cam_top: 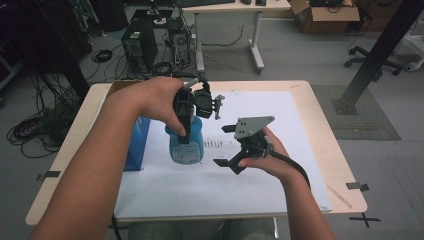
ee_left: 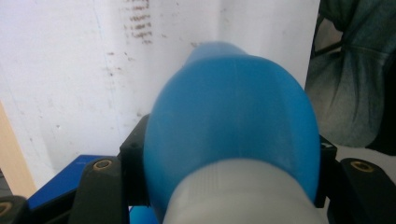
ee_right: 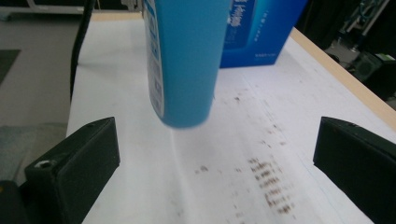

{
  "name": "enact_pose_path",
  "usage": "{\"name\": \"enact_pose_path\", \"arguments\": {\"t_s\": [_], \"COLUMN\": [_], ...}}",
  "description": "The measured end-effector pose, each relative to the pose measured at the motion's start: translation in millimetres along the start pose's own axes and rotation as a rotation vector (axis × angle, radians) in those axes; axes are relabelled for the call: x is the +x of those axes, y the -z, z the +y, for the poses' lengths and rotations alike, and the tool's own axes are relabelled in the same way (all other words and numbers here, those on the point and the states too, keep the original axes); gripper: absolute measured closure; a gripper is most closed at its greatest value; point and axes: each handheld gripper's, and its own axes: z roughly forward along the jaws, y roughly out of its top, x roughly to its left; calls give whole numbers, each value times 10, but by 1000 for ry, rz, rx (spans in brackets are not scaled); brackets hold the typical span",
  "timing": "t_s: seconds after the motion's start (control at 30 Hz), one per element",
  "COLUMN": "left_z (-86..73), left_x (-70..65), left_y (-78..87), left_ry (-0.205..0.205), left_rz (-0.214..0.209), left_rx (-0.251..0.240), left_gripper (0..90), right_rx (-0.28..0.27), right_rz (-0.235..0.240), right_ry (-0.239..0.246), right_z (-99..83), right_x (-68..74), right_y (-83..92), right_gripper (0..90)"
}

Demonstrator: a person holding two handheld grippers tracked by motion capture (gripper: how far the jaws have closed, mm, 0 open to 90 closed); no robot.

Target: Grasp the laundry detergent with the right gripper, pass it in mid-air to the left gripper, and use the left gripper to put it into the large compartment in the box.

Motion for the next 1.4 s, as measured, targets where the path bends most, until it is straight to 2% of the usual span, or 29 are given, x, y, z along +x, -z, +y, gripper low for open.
{"name": "enact_pose_path", "arguments": {"t_s": [0.1,0.23,0.33,0.4,0.43,0.53,0.7,0.87,1.07,1.2,1.27,1.4], "left_z": [-34,-51,-71,-92,-97,-113,-171,-221,-321,-398,-442,-518], "left_x": [11,19,48,68,69,80,125,150,203,230,241,251], "left_y": [-9,-36,-14,9,17,57,136,204,277,331,382,501], "left_ry": [37,114,203,286,302,384,550,618,710,752,779,816], "left_rz": [0,-17,-17,1,12,33,22,35,49,51,55,62], "left_rx": [-2,-4,-14,-29,-29,-44,-103,-125,-130,-131,-142,-157], "left_gripper": [381,381,381,381,381,381,381,381,382,382,382,382], "right_rx": [18,43,57,63,65,67,102,157,244,288,326,394], "right_rz": [-13,-29,-38,-41,-43,-43,-48,-51,-58,-66,-81,-79], "right_ry": [2,13,19,24,27,31,50,69,91,95,98,94], "right_z": [-17,-31,-25,-15,-3,14,42,43,46,25,11,-22], "right_x": [-6,-14,-18,-17,-18,-18,-35,-70,-129,-164,-185,-249], "right_y": [90,190,252,285,307,327,365,422,535,613,649,698], "right_gripper": [2,3,5,5,5,5,7,10,14,15,15,18]}}
